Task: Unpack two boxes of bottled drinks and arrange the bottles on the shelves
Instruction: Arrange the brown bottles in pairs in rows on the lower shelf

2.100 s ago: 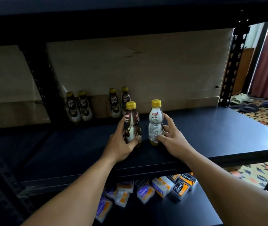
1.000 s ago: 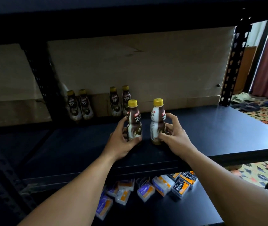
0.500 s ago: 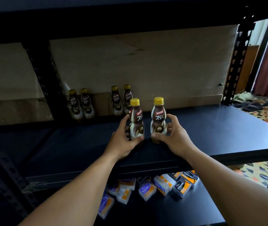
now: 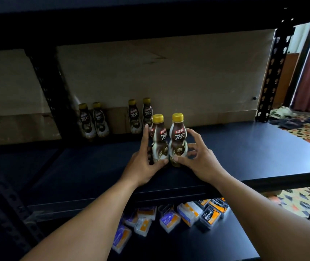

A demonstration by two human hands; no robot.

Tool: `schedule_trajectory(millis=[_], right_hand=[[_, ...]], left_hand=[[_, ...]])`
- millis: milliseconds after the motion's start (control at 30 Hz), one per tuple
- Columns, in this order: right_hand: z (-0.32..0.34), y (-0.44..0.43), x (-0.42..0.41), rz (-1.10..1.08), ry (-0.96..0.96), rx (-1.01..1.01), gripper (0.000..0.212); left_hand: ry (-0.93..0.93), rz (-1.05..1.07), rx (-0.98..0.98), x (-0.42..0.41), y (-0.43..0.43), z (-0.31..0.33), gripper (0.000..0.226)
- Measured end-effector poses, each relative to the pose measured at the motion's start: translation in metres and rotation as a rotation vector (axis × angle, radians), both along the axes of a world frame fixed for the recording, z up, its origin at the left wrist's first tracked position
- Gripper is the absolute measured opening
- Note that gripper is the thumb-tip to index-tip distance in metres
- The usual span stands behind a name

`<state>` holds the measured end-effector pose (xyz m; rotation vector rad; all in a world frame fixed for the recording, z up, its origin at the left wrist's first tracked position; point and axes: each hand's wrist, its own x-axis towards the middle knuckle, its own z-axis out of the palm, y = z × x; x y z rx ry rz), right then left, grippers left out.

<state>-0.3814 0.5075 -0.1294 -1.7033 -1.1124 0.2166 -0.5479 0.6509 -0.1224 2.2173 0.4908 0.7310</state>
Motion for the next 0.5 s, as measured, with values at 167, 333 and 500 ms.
schedule_trajectory(millis=[167, 333, 500], right_hand=[[0.0003, -0.0015, -0.0014, 0.042, -0.039, 0.003, 0.109], [-0.0014, -0.0029, -0.0027, 0.052, -0.080, -0.003, 0.112], [-0.0042, 0.0005, 0.0007, 0.020, -0.139, -0.012, 0.111]], left_hand=[[0.037, 0.013, 0.052, -0.0018, -0.0040, 0.0031, 0.114], [0.081, 0.034, 0.085, -0.0001, -0.0039, 0.0017, 0.128], [0.104, 0.056, 0.144, 0.0056, -0.0023, -0.0024, 0.129]])
